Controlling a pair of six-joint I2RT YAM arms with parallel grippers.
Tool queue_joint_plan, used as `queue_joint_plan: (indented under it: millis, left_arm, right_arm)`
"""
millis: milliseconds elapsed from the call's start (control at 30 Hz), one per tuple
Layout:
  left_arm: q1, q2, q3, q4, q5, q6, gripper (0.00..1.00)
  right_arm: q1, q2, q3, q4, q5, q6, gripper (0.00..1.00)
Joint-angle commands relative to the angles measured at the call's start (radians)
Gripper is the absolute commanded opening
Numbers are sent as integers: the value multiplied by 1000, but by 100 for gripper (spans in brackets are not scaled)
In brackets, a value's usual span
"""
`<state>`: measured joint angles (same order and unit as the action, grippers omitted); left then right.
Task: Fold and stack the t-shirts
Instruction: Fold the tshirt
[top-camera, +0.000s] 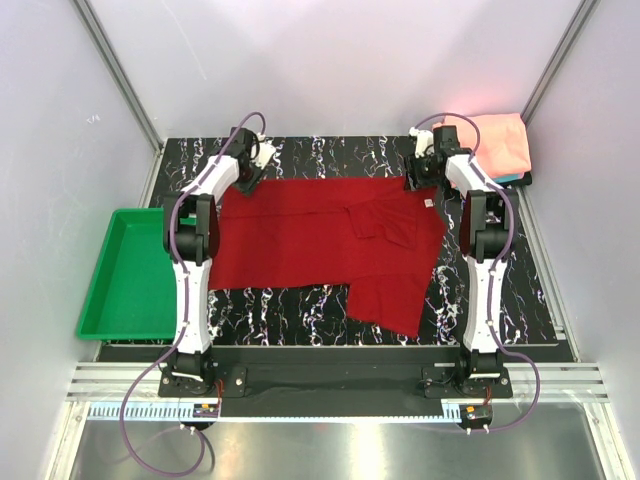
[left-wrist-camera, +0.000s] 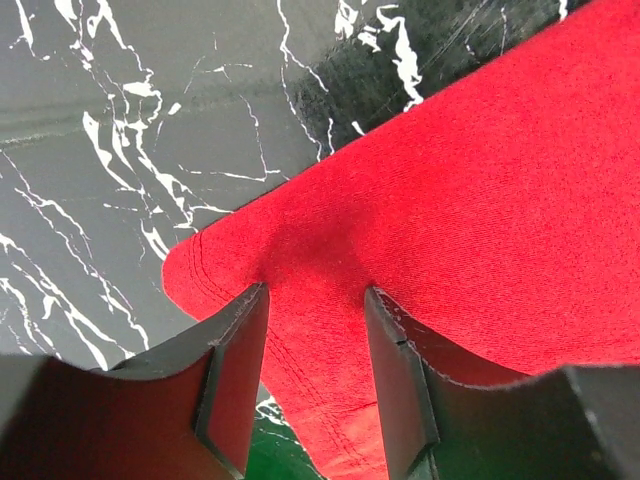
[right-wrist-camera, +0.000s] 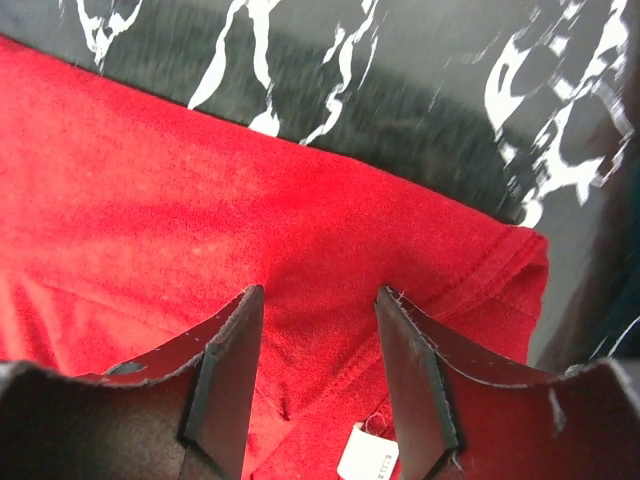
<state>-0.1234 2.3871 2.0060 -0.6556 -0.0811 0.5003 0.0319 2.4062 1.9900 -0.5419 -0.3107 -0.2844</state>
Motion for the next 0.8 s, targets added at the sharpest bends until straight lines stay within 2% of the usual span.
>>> queue_joint_plan:
  millis: [0, 367, 500, 533, 600, 700, 733, 767]
  left_arm:
    - [-4, 52, 49, -33, -31, 24, 49]
    - [-35, 28, 65, 27, -101, 11, 53]
    - [-61, -152, 27, 63, -213, 3, 55]
    - [-65, -199, 7, 71, -221, -2, 62]
    - [-70, -336, -61, 64, -211, -32, 66]
    - [-70, -480, -144, -4, -159, -86, 68]
    - [-70, -514, -171, -44, -140, -85, 67]
    - [-70, -582, -249, -55, -123, -72, 68]
  right_arm:
    - [2, 54, 56, 22, 70, -25, 57]
    - [2, 79, 158, 54, 117, -68, 63]
    - [2, -93, 133, 76, 110, -81, 66]
    - [2, -131, 104, 83, 98, -87, 66]
    - [0, -266, 44, 118, 70, -120, 67]
    - [2, -452, -146, 154, -10, -224, 67]
    - [3, -497, -255, 155, -42, -254, 67]
    - [3, -580, -313, 148, -57, -284, 67]
